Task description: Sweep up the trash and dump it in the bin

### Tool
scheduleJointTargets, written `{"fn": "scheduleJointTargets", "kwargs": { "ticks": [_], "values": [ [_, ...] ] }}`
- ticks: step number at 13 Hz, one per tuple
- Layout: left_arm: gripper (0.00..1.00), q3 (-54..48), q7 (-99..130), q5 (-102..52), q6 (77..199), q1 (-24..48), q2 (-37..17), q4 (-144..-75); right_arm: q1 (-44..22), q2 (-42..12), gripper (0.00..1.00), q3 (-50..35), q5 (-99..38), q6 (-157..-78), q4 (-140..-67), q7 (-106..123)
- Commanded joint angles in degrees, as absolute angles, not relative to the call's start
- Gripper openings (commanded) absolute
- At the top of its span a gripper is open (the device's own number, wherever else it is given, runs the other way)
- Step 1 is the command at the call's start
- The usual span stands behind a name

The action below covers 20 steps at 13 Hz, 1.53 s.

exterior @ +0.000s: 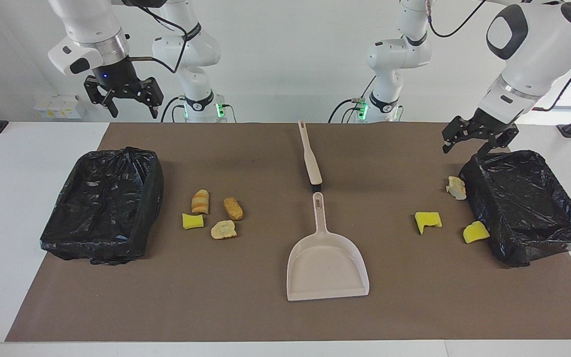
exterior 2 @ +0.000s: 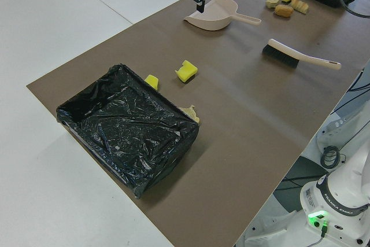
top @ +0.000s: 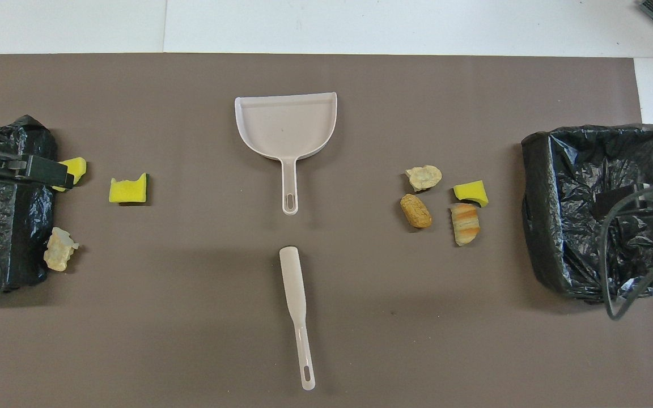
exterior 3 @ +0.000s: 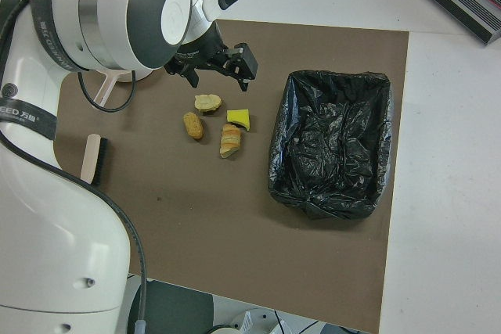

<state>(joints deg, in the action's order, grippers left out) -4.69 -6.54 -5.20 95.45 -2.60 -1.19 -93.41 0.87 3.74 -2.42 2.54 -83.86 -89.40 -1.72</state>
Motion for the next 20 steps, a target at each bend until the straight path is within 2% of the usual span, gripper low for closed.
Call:
{"fn": "scheduleJointTargets", "kwargs": {
  "ticks": [1,8,20],
  "values": [
    [1.00,-5.0,-6.3,-4.9,95.7,-3.2,-0.4,-94.3,1.8,4.7,1.00,-2.6,1.1,-83.6,-90.4,0.2],
    [1.00,-5.0,-6.3,-4.8,95.7,-3.2,-0.4,-94.3,1.7,6.5,1.00,-2.6,1.1,-85.2,-93.3,0.4],
    [1.00,-7.3,-6.6,-4.9,93.8,-1.0,0.3,-94.2,1.1,6.2,1.00,-2.7,1.0,-85.7,-94.3,0.4]
  ]
}}
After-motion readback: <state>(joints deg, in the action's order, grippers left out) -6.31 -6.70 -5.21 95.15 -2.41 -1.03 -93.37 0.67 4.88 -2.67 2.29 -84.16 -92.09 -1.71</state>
